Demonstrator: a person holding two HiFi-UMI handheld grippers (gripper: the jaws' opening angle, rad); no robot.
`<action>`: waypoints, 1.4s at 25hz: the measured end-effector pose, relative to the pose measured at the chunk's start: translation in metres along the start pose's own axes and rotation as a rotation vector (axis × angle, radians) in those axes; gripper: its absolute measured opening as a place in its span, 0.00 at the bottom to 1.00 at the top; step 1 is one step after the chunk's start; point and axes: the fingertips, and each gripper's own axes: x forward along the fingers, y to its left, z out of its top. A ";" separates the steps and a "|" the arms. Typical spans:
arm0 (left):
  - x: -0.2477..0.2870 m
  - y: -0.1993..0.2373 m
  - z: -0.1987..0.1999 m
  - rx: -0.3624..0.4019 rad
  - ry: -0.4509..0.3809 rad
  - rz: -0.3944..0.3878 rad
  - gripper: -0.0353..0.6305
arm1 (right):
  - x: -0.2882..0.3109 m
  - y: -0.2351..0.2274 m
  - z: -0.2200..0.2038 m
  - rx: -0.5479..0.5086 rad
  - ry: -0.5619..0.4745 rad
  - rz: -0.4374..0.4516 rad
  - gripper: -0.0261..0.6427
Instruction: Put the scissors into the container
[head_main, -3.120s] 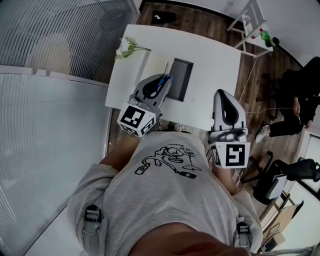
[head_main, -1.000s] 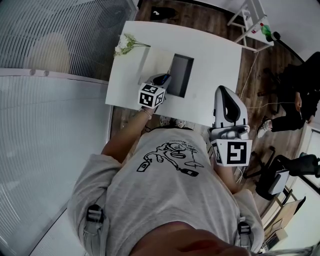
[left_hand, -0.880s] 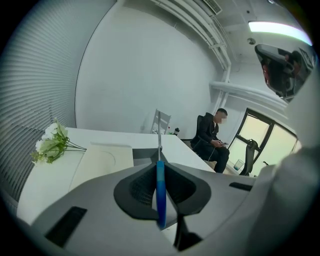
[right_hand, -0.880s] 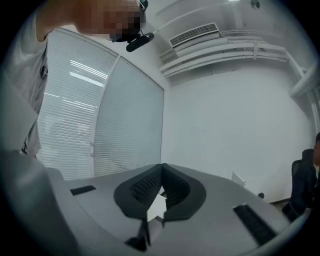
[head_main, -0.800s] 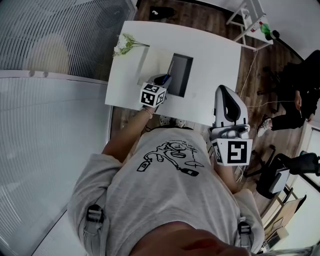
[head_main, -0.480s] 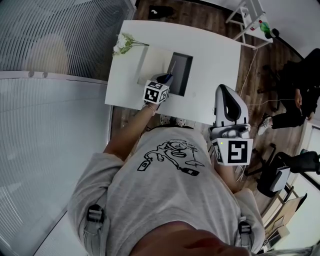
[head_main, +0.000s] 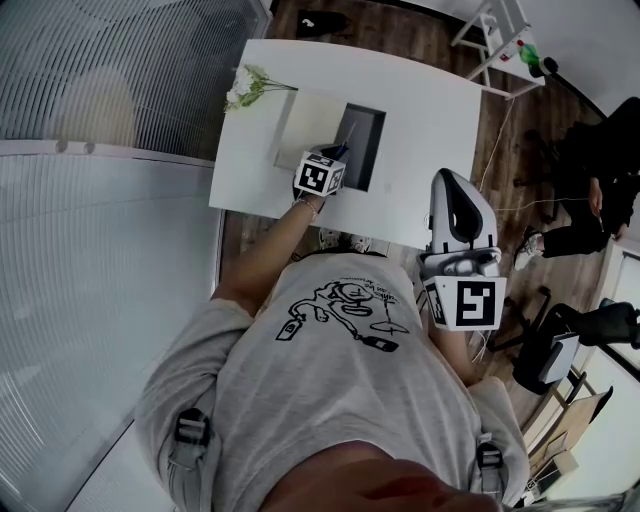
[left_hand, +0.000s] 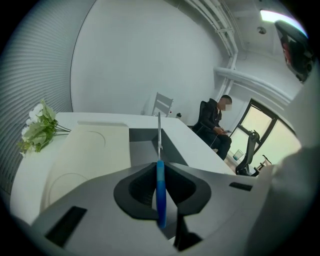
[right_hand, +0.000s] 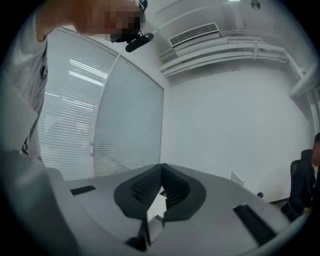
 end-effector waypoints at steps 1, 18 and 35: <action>0.003 0.000 -0.002 0.000 0.014 0.002 0.13 | 0.000 0.000 0.000 0.000 0.001 0.000 0.05; 0.032 -0.001 -0.011 -0.049 0.226 0.017 0.13 | -0.003 0.000 -0.001 0.009 -0.004 -0.003 0.05; 0.059 -0.007 -0.024 -0.243 0.359 -0.018 0.13 | -0.007 -0.003 -0.004 0.019 0.000 -0.013 0.05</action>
